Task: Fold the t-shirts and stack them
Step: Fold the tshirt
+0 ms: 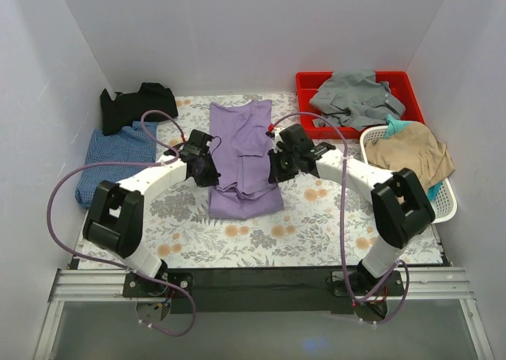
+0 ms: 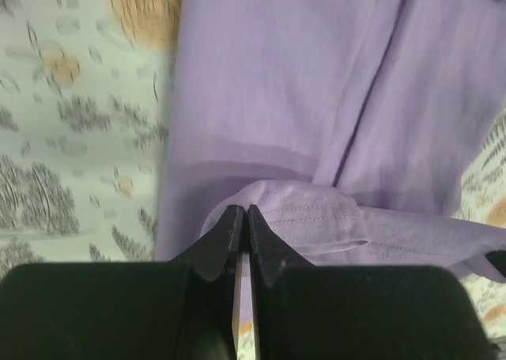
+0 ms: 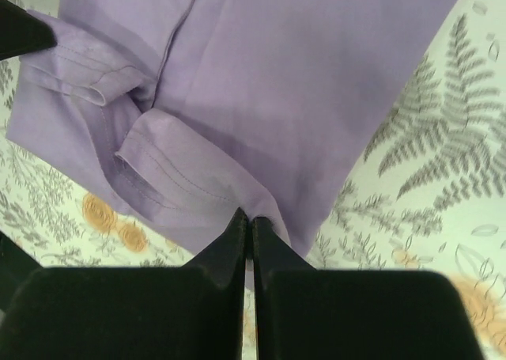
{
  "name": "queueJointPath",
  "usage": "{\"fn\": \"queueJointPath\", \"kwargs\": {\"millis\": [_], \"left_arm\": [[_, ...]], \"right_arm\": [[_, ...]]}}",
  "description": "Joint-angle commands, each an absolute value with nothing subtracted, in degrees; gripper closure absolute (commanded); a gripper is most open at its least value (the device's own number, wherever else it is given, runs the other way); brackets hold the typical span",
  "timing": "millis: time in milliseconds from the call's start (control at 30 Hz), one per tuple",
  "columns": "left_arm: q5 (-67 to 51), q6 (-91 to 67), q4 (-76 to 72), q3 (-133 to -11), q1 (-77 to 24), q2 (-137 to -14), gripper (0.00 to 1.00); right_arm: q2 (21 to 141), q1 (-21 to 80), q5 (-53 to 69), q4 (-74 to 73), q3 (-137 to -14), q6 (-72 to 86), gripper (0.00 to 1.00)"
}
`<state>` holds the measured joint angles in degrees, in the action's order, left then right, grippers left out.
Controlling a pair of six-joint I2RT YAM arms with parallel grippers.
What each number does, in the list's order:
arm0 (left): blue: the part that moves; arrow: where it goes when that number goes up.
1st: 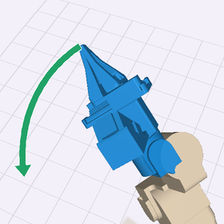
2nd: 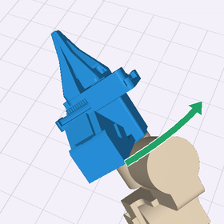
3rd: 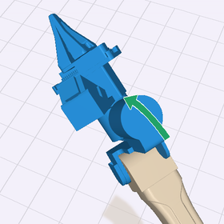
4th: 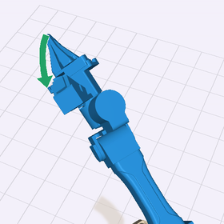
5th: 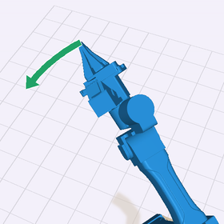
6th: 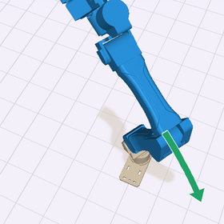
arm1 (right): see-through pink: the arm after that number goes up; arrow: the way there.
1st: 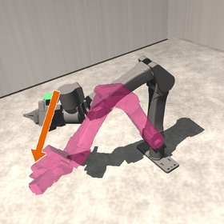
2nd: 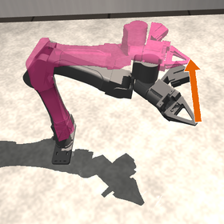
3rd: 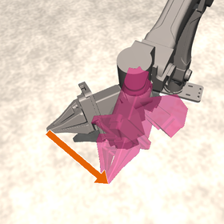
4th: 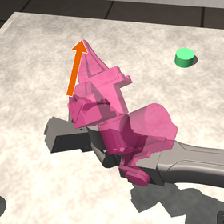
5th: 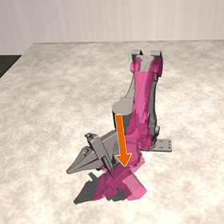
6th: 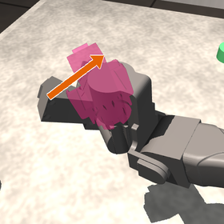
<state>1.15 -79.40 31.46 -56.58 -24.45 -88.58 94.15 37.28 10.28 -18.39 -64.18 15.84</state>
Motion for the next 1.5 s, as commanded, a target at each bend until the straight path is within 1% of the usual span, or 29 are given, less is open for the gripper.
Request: {"fn": "queueJointPath", "kwargs": {"millis": [0,167,300,333,367,400,433,467,500,567,667,767,867,900,967,1000,1067,1267,1467], "left_arm": [[0.1,-74.8,27.4,-61.5,-21.8,-91.7,1.00],[-2.5,-72.5,26.5,-67.8,-18.7,-98.3,1.00],[-4.4,-71.5,25.7,-70.1,-17.5,-102.6,1.00],[-4.7,-71.3,25.5,-70.4,-17.3,-103.3,0.99],[-4.5,-71.2,26.2,-71.1,-17.2,-104.1,0.88],[-4.1,-71.3,26.8,-71.3,-17.1,-105.5,0.70],[-4.0,-71.5,27.0,-71.2,-16.9,-105.6,0.58],[-2.6,-71.9,27.2,-70.8,-16.5,-105.7,0.36],[-1.9,-72.0,26.9,-70.5,-16.3,-105.3,0.32],[1.3,-71.6,26.4,-70.3,-15.8,-102.7,0.29],[2.0,-70.1,26.5,-71.8,-15.4,-98.3,0.28],[-4.0,-69.4,26.5,-72.6,-15.4,-93.6,0.28],[-15.3,-68.7,26.1,-71.8,-15.6,-91.1,0.29],[-22.7,-68.2,26.5,-71.7,-15.6,-91.2,0.31],[-28.3,-68.6,27.3,-70.6,-15.9,-92.1,0.35],[-32.3,-68.6,27.8,-70.0,-16.3,-92.4,0.39],[-33.2,-69.1,26.1,-66.4,-17.5,-91.8,0.40],[-36.8,-69.4,23.0,-61.4,-18.2,-94.2,0.40],[-35.9,-69.7,20.9,-62.5,-18.4,-99.1,0.40]], "right_arm": [[99.1,35.3,13.3,-18.5,-70.1,12.5,0.99],[103.7,33.1,14.7,-19.1,-74.0,12.0,0.99],[107.7,31.8,14.5,-19.2,-76.8,11.3,0.99],[108.1,31.6,14.1,-19.2,-77.3,11.2,0.91],[108.6,31.5,14.2,-19.2,-78.0,11.2,0.85],[109.4,31.0,14.3,-18.7,-78.5,10.8,0.80],[109.6,30.9,13.5,-18.0,-78.7,10.5,0.67],[109.3,30.5,12.8,-17.5,-78.9,10.3,0.58],[108.9,30.4,12.0,-17.1,-79.2,9.8,0.54],[107.8,30.2,8.5,-16.3,-80.1,8.3,0.48],[104.6,30.0,8.0,-16.3,-80.9,6.7,0.45],[101.9,30.2,12.2,-16.4,-79.3,6.9,0.44],[99.9,30.8,15.1,-17.3,-77.0,8.6,0.44],[99.5,31.1,16.2,-17.4,-76.3,9.0,0.44],[98.6,31.8,19.2,-17.8,-74.9,10.5,0.44],[98.4,32.1,20.0,-17.8,-73.4,11.1,0.44],[97.3,33.1,20.5,-17.7,-71.7,11.6,0.44],[97.6,34.0,20.7,-17.4,-69.4,12.5,0.44],[100.7,34.2,20.8,-18.3,-70.4,13.1,0.44]]}}
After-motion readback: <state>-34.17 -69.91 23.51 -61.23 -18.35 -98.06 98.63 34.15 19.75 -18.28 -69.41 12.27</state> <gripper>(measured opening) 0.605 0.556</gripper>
